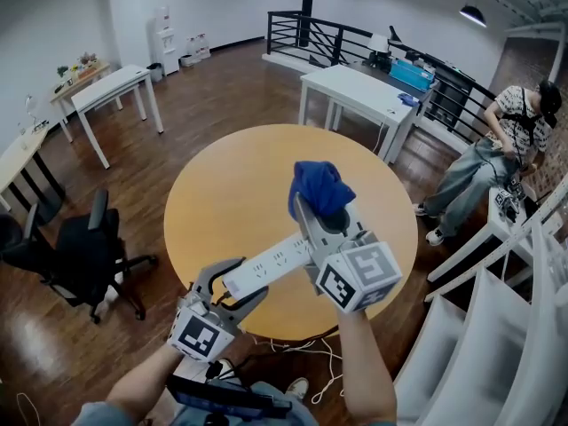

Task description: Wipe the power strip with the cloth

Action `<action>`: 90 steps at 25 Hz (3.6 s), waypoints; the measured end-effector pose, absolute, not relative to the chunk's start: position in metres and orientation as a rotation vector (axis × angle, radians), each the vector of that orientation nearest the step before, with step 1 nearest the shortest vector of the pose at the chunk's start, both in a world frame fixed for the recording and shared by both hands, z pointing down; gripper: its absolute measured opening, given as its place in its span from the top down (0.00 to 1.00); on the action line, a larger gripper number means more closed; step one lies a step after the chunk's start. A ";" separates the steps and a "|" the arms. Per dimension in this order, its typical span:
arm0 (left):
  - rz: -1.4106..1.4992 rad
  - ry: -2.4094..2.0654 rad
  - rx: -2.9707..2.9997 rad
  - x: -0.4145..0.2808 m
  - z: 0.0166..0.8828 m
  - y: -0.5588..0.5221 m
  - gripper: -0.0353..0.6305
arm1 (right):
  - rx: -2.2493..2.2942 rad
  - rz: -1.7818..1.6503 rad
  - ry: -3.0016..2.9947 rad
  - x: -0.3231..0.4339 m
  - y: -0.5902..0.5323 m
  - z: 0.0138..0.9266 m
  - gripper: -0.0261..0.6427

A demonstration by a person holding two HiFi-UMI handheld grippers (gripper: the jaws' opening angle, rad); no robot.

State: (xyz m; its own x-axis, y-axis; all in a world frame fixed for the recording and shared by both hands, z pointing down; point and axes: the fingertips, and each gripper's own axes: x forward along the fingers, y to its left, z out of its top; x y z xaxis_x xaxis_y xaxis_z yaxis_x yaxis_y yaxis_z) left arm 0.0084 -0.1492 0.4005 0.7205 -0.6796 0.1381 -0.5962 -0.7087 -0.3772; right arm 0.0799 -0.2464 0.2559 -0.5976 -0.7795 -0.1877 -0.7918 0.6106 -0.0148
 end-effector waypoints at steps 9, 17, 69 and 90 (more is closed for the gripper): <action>-0.431 1.025 -2.589 0.010 0.404 -0.154 0.51 | -1.207 0.030 2.701 0.041 -0.230 0.267 0.86; -0.438 1.064 -2.577 0.010 0.403 -0.159 0.51 | -1.086 -0.029 2.736 0.003 -0.212 0.271 0.86; -0.423 1.009 -2.551 0.008 0.398 -0.147 0.51 | -1.381 0.026 2.536 0.105 -0.247 0.250 0.86; -0.369 1.083 -2.591 -0.006 0.396 -0.158 0.51 | -1.437 0.005 2.491 0.126 -0.236 0.270 0.86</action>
State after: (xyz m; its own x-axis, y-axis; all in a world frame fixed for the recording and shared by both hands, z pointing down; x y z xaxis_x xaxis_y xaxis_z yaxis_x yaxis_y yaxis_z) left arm -0.0056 -0.1582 0.3957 0.6813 -0.7227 0.1164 -0.6433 -0.6669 -0.3759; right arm 0.1263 -0.2356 0.2704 -0.4740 -0.8501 -0.2293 -0.8511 0.5092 -0.1284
